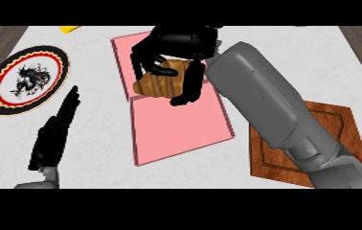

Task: Pick the croissant from the cutting board and place it in the cardboard box

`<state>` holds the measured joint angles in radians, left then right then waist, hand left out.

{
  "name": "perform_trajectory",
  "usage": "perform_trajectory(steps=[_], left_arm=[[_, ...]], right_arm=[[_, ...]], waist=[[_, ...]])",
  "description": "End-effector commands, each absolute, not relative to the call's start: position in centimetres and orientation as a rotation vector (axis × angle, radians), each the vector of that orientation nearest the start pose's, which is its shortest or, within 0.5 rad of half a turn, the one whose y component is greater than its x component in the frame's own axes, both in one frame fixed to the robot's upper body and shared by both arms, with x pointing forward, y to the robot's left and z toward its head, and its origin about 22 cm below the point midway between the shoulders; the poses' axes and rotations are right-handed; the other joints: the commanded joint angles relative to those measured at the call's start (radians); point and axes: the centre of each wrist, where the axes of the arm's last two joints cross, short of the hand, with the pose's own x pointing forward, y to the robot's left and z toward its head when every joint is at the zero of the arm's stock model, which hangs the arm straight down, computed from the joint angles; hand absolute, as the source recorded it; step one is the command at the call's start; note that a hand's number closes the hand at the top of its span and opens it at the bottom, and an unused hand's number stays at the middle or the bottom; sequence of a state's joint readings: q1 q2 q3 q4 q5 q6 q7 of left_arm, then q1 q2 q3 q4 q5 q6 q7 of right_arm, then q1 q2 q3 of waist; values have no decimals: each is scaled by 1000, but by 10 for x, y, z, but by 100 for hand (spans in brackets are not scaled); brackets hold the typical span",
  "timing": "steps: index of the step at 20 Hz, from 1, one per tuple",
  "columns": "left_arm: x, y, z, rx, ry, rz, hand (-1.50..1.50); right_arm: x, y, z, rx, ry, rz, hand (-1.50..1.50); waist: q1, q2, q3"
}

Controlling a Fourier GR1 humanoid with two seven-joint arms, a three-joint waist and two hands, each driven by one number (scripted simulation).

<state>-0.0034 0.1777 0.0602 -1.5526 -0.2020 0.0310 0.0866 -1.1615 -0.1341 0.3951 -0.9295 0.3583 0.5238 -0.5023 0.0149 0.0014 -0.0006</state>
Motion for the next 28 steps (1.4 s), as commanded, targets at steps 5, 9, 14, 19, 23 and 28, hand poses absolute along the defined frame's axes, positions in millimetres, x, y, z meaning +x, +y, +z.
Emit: perform_trajectory(steps=[5,9,14,19,23,28], left_arm=[[247,281,5,365,-1462,-212,0],[250,285,10,366,-1467,-198,0],[258,282,13,354,-1455,-239,0],[252,287,11,351,-1459,-227,0],[244,273,13,354,-1482,-223,0],[252,280,15,358,-1465,-227,0]], right_arm=[[382,-7,130,-557,2621,-2624,-150],[388,-3,135,-600,2654,-2596,-150],[384,-10,120,-864,2943,-2404,-150],[403,-24,139,-1148,3297,-2095,-150],[424,-40,145,-1440,3442,-1841,-150],[456,-92,155,-1387,3690,-1614,-150]], waist=[[-1,1,0],[5,2,0],[23,4,0],[25,5,0],[23,6,1],[27,15,1]])
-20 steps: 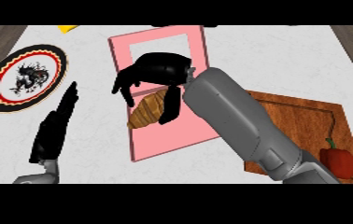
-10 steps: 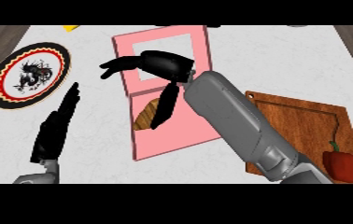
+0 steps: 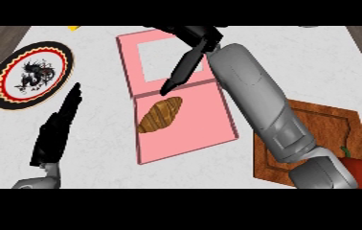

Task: Pick the croissant from the cutting board and place it in the cardboard box

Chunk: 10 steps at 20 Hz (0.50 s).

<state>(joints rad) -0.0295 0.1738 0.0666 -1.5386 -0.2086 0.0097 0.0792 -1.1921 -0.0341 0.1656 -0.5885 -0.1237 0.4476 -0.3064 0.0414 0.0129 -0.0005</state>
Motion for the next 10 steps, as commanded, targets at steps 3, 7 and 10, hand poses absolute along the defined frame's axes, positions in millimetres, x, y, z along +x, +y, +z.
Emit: perform_trajectory(steps=[3,7,10], left_arm=[[256,264,19,355,-1480,-233,0],[248,270,24,323,-1510,-265,0],[261,261,30,327,-1519,-263,0]], right_arm=[[473,-127,187,549,-1786,675,-150],[483,-179,206,543,-1780,611,-150],[483,-210,204,520,-1802,611,-150]], waist=[[20,13,1],[50,22,1],[58,36,2]])
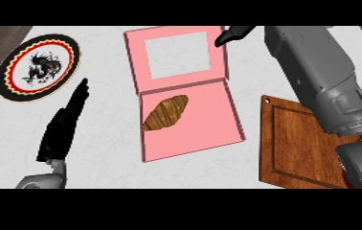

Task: Pick the croissant from the cutting board and place it in the cardboard box

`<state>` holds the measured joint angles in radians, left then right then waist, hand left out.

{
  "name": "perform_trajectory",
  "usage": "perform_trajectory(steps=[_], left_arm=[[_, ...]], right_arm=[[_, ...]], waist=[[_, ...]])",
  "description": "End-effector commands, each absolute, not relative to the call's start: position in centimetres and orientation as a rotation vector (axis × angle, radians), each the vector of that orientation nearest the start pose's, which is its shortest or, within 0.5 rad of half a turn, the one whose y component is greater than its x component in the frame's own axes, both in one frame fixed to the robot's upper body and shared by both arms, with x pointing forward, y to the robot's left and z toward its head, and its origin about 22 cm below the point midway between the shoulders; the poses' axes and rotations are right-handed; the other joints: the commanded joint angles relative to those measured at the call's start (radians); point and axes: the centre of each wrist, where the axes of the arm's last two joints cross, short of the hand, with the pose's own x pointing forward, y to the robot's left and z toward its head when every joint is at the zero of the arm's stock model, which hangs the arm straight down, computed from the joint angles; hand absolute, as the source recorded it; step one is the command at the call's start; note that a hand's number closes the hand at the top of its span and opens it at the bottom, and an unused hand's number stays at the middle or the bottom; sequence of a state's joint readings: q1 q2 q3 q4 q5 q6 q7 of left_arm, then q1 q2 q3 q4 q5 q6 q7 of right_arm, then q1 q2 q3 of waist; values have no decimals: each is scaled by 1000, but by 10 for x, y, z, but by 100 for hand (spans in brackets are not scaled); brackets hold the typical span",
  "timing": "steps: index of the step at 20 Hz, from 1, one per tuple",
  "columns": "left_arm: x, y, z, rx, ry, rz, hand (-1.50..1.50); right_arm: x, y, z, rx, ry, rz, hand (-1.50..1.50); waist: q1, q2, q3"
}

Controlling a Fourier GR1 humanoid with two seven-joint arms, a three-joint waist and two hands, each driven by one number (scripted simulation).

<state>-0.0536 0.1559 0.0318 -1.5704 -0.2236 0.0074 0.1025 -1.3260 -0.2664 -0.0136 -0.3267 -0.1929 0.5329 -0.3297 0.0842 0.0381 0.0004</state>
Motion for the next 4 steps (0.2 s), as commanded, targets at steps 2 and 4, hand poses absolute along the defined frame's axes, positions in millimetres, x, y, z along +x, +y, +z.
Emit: perform_trajectory(steps=[2,4], left_arm=[[263,262,31,313,-1525,-288,0],[264,256,22,298,-1529,-280,0]], right_arm=[[483,-222,203,510,-1787,643,-150],[483,-232,208,541,-1828,647,-150]], waist=[[25,16,1],[32,26,1]])
